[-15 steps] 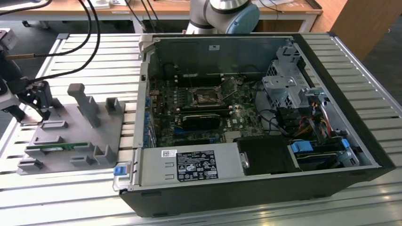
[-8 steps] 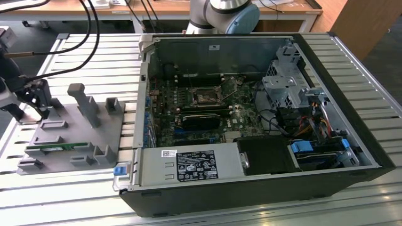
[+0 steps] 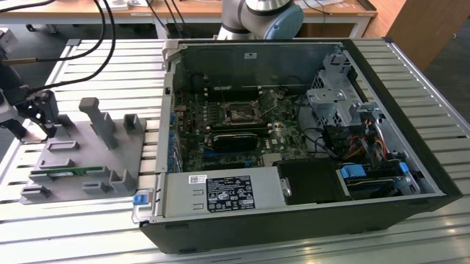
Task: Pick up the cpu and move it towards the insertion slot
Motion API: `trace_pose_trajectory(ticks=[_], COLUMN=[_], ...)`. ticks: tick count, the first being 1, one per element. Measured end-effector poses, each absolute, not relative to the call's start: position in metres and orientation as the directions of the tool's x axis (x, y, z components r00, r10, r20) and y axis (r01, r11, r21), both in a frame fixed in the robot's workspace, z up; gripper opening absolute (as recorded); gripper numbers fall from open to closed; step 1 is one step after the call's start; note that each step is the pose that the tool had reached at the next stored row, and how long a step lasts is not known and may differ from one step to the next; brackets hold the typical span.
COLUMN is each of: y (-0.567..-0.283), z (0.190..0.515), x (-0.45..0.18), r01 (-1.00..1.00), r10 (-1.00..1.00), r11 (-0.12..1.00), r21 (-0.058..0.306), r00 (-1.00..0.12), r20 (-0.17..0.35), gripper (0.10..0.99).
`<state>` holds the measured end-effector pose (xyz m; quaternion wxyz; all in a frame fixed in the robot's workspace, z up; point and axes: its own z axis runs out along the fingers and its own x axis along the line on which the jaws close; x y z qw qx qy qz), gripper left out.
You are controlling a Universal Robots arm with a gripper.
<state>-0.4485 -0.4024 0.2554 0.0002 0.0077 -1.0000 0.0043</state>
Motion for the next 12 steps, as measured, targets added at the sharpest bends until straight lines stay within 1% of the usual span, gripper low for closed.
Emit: trace_pose_trajectory(ticks=[12], y=[-0.4024], z=[0.2622], x=[-0.4485], r01=[-0.015], r10=[-0.015], r11=[1.000], r21=[-0.009], r00=[-1.000], r20=[0.001], gripper=[0.545])
